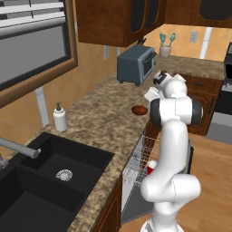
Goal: Pick up the cup and bowl from the counter, place them in the dishwasher, and close the dishwasher door.
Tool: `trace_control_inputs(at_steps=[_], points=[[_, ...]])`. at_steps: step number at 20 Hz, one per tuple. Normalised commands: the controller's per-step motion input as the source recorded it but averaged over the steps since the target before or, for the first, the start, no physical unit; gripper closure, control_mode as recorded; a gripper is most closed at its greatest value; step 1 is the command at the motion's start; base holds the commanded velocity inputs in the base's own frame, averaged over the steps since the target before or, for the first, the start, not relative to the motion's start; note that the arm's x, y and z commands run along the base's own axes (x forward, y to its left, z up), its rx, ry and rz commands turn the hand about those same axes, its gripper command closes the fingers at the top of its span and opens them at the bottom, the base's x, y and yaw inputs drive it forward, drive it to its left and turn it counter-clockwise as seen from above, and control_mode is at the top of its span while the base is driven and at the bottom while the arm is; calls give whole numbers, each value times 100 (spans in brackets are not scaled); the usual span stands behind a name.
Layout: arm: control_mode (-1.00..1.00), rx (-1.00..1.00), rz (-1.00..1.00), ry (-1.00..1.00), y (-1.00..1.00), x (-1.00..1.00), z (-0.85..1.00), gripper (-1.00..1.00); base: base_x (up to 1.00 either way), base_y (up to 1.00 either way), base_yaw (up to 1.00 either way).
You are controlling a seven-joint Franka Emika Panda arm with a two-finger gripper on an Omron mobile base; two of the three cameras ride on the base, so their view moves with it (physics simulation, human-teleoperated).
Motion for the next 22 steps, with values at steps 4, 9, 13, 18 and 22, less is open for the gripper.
trace_control_inputs(at_steps=[4,9,13,18,22], points=[[-100,0,0,20,0,63,-38,-100,0,0,0],[-100,0,0,13,-1,60,-45,-100,0,0,0],[-100,0,0,9,-5,47,-36,-100,0,0,0],[-100,0,0,1,0,12,-31,-100,0,0,0],[-100,-3,0,0,0,3,-30,-100,0,0,0]])
